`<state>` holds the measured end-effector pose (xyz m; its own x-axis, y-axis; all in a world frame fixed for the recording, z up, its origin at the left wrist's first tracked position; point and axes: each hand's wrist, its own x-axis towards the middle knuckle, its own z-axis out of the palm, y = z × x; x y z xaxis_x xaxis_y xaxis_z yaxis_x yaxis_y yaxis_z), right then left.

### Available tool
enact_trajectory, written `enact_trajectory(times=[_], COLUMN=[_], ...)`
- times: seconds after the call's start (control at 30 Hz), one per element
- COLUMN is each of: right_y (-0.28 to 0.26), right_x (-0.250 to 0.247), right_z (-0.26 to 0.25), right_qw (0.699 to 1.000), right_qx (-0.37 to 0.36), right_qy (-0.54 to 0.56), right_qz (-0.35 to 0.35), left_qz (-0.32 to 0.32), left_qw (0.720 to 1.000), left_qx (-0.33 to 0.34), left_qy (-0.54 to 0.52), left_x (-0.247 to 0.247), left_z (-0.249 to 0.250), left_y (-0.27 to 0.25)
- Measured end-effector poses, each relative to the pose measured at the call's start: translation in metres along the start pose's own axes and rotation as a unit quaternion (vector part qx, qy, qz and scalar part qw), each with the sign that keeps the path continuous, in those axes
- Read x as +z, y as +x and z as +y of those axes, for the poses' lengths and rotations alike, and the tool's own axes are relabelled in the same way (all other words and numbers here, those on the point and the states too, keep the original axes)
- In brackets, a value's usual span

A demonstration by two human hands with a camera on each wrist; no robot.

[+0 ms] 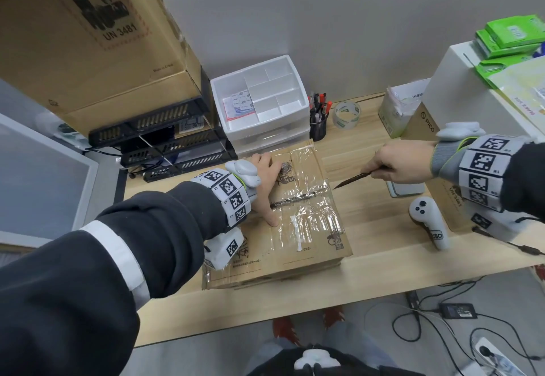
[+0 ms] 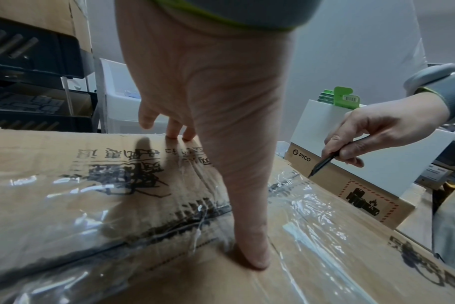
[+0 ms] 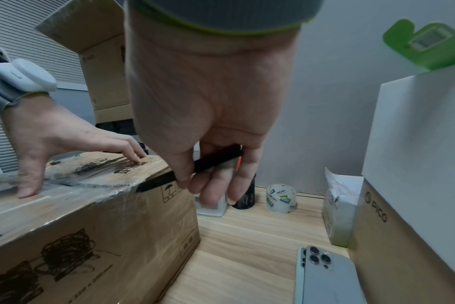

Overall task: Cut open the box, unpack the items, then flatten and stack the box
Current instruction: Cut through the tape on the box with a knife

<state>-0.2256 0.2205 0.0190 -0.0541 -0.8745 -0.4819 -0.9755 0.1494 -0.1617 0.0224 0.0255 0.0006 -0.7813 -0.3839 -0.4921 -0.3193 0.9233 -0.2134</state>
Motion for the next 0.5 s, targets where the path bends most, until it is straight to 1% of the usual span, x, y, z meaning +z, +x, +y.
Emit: enact_trajectory(times=[0.2, 0.3, 0.4, 0.5], right_y=[-0.001, 0.001, 0.002, 0.002], right_x=[-0.001, 0.002, 0.001, 0.001], right_z=[0.007, 0.009, 0.011, 0.013], right_qw=[0.997, 0.994, 0.987, 0.984], right_qx=[0.034, 0.062, 0.096, 0.109], right_qy=[0.062, 0.080, 0.107, 0.122], right_qz=[0.027, 0.047, 0.069, 0.076], left_qz=[0.053, 0.063, 0.078, 0.081], left_qw=[0.998, 0.997, 0.996, 0.996], left_qx=[0.018, 0.026, 0.019, 0.013], left_qy=[-0.036, -0.045, -0.034, -0.024], left_x=[0.006, 0.010, 0.012, 0.011], left_z=[-0.017, -0.019, -0.013, -0.008], left_y=[-0.002, -0.001, 0.000, 0.001])
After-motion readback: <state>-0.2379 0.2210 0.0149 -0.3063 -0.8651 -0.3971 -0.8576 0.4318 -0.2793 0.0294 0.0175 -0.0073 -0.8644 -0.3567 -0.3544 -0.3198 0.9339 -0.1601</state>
